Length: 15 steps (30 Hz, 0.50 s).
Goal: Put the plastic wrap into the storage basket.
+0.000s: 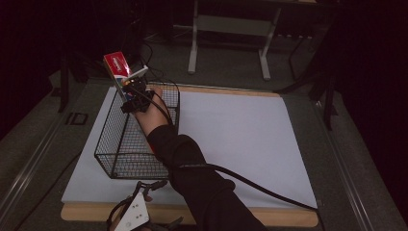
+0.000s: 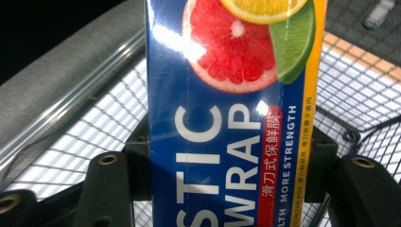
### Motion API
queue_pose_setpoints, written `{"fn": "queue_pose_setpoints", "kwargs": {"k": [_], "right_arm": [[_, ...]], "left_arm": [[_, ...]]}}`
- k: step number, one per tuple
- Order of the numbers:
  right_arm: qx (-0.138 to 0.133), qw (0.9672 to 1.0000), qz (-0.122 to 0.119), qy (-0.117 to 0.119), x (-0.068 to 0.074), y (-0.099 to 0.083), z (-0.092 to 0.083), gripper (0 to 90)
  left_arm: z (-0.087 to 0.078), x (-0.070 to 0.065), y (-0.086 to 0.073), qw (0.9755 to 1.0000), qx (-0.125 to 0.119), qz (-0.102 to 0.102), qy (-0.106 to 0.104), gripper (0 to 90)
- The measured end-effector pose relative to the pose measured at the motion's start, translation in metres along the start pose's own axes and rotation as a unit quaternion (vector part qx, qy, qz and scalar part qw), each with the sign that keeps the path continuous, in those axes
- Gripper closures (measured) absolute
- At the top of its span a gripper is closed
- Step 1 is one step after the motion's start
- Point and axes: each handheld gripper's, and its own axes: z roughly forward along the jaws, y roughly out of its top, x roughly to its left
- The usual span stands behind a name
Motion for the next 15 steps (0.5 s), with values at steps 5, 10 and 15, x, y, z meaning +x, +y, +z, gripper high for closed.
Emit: {"fn": "queue_pose_setpoints", "kwargs": {"k": [5,10,15], "right_arm": [[0.017,0.9996,0.022,0.004,-0.007,-0.008,0.013,39.3],[0.027,0.9990,0.035,-0.001,-0.012,-0.018,0.024,39.3],[0.042,0.9979,0.048,-0.006,-0.016,-0.025,0.032,39.2]], "left_arm": [[0.000,0.001,0.000,1.0000,0.000,-0.001,-0.001,0.9],[0.000,0.000,0.000,1.0000,0.000,0.000,-0.001,0.9],[0.000,0.000,0.000,1.0000,0.000,0.000,-0.002,0.9]]}}
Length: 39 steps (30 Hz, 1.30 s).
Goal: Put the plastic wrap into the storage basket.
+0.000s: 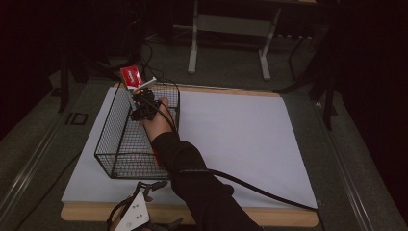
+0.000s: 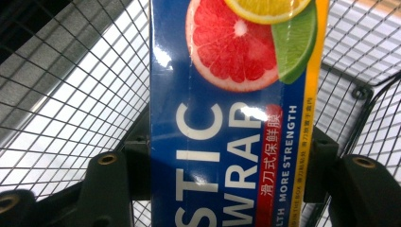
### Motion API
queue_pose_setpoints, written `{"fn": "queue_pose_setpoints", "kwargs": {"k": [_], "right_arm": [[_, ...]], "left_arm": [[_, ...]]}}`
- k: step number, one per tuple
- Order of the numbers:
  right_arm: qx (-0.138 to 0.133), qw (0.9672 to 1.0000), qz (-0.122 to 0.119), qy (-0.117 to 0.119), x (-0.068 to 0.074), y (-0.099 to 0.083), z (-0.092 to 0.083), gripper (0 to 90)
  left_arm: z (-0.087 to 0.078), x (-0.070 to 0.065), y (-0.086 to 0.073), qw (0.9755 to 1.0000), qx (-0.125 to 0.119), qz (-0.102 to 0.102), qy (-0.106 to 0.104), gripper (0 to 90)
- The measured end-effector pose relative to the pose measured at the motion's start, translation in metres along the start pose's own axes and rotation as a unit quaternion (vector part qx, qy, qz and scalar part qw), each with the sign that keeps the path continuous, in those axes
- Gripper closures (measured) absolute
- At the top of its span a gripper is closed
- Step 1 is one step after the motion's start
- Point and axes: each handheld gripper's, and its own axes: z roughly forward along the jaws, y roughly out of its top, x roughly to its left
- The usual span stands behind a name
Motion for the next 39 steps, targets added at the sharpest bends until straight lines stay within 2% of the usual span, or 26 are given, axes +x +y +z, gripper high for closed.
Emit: {"fn": "queue_pose_setpoints", "kwargs": {"k": [5,6,10,13,16,19,25,28,30,32,36,38,39], "right_arm": [[0.025,0.9997,-0.003,0.004,0.003,-0.003,0.009,39.0],[0.026,0.9996,-0.010,-0.002,0.004,-0.004,0.011,38.9],[0.029,0.9995,-0.007,-0.006,0.003,-0.006,0.016,39.0],[0.045,0.9989,-0.008,0.003,0.002,-0.008,0.022,38.7],[0.040,0.9992,-0.010,0.002,0.001,-0.009,0.026,38.5],[0.044,0.9989,-0.007,0.015,-0.002,-0.011,0.029,38.1],[0.046,0.9985,-0.027,0.010,-0.001,-0.010,0.030,35.7],[0.054,0.9977,-0.039,0.008,-0.002,-0.010,0.029,31.8],[0.051,0.9979,-0.037,0.015,-0.004,-0.010,0.028,31.8],[0.033,0.9986,-0.034,0.023,-0.008,-0.009,0.021,31.0],[0.022,0.9987,-0.035,0.030,-0.012,-0.008,0.011,29.0],[0.014,0.9981,-0.042,0.043,-0.015,-0.009,0.002,21.8],[0.014,0.9981,-0.042,0.043,-0.015,-0.009,0.002,21.8]], "left_arm": [[0.000,0.000,0.000,1.0000,0.000,0.000,0.000,0.9],[0.000,0.000,0.000,1.0000,0.001,0.000,0.000,0.9],[0.000,0.000,0.000,1.0000,0.000,0.000,0.000,0.9],[0.000,0.000,0.000,1.0000,0.001,0.000,-0.001,0.9],[0.000,0.000,0.000,1.0000,0.002,0.001,-0.001,0.9],[0.001,0.000,-0.001,1.0000,0.002,0.000,-0.002,0.9],[0.001,0.000,-0.001,1.0000,0.004,0.000,-0.002,0.9],[0.001,0.000,-0.001,1.0000,0.004,0.001,-0.002,0.9],[0.001,0.000,-0.001,1.0000,0.004,0.001,-0.002,0.9],[0.001,0.001,-0.001,1.0000,0.004,0.000,-0.002,0.9],[0.001,0.001,-0.001,1.0000,0.006,0.000,-0.002,0.9],[0.002,0.000,-0.001,1.0000,0.006,0.001,-0.001,0.9],[0.002,0.001,-0.001,1.0000,0.006,0.000,-0.001,0.9]]}}
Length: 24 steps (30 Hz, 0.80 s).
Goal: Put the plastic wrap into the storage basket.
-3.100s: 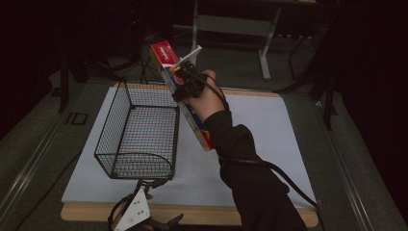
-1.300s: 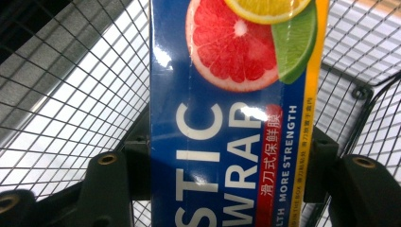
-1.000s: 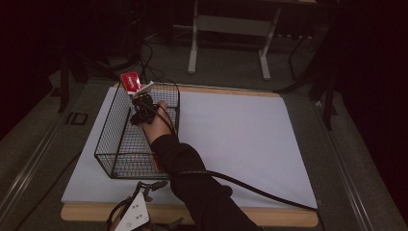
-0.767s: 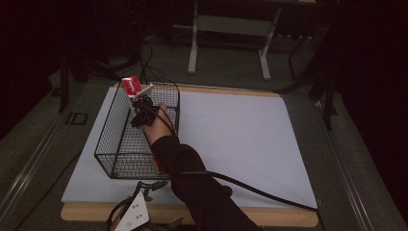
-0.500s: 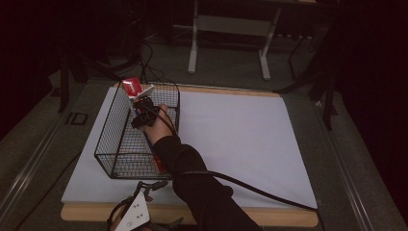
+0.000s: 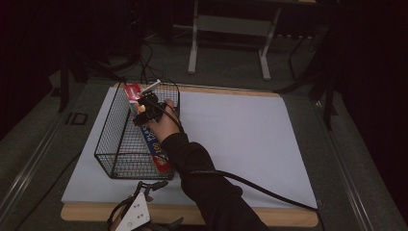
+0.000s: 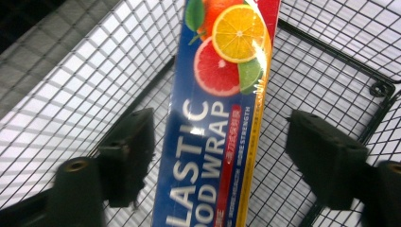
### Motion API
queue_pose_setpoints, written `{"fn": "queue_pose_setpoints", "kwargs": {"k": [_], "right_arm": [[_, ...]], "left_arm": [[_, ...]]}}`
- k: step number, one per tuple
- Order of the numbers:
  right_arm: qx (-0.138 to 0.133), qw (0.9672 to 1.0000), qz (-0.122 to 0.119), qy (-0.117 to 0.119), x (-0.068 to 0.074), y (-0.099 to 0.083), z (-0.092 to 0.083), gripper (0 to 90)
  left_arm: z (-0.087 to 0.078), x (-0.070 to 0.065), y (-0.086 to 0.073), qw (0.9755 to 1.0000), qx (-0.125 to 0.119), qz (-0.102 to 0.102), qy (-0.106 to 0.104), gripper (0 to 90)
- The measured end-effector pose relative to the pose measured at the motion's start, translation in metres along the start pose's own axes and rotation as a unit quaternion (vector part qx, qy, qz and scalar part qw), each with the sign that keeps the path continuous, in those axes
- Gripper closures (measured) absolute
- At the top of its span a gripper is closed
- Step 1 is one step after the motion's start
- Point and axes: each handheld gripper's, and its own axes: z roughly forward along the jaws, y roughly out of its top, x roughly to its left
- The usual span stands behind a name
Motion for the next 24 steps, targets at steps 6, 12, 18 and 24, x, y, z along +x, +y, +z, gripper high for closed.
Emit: {"fn": "queue_pose_setpoints", "kwargs": {"k": [6,12,18,24], "right_arm": [[-0.015,0.9995,-0.021,0.018,-0.009,-0.007,-0.019,14.9],[-0.041,0.9983,-0.040,0.011,-0.021,-0.019,-0.044,14.4],[-0.055,0.9976,-0.043,-0.006,-0.037,-0.027,-0.062,14.4],[-0.073,0.9969,-0.028,0.000,-0.059,-0.038,-0.078,14.4]], "left_arm": [[0.001,0.000,0.000,1.0000,0.002,-0.001,0.002,0.9],[0.003,0.001,-0.001,1.0000,0.006,-0.001,0.002,0.9],[0.004,0.001,-0.002,1.0000,0.008,-0.001,0.005,0.9],[0.006,0.002,-0.002,0.9999,0.012,0.000,0.008,0.9]]}}
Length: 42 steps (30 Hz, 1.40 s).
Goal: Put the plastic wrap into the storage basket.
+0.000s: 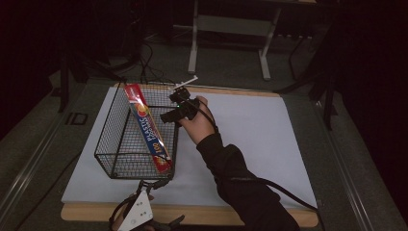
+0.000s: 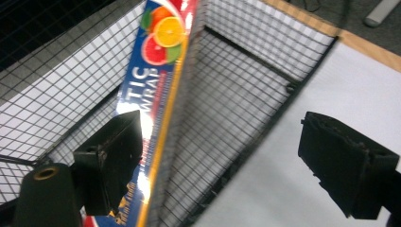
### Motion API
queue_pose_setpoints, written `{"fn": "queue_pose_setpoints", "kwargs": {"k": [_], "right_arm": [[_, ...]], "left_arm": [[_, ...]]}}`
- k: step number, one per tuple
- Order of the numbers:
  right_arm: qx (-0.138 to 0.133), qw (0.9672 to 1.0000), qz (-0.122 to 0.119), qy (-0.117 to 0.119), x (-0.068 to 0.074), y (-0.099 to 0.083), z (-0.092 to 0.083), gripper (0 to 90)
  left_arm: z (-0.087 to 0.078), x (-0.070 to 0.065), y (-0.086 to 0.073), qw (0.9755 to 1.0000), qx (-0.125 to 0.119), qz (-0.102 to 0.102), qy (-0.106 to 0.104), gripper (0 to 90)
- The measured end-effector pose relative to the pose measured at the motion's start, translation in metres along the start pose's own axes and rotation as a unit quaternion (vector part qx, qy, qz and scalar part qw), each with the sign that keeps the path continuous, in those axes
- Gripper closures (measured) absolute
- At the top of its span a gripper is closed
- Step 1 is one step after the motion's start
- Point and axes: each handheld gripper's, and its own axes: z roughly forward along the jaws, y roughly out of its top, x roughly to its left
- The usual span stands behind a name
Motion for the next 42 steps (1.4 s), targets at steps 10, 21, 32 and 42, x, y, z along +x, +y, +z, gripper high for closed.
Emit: {"fn": "queue_pose_setpoints", "kwargs": {"k": [10,21,32,42], "right_arm": [[-0.008,0.9995,0.023,-0.022,-0.041,-0.029,-0.017,14.4],[-0.007,0.9983,0.042,-0.038,-0.074,-0.070,-0.023,15.2],[-0.002,0.9982,0.055,-0.025,-0.095,-0.108,-0.026,15.1],[0.000,0.9983,0.059,-0.006,-0.105,-0.144,-0.034,15.0]], "left_arm": [[0.002,0.000,-0.001,1.0000,0.004,0.001,0.001,0.9],[0.002,0.000,-0.001,1.0000,0.004,0.002,-0.002,0.9],[0.003,0.000,-0.001,1.0000,0.006,0.002,-0.001,0.9],[0.004,0.000,-0.001,1.0000,0.007,0.002,-0.002,0.9]]}}
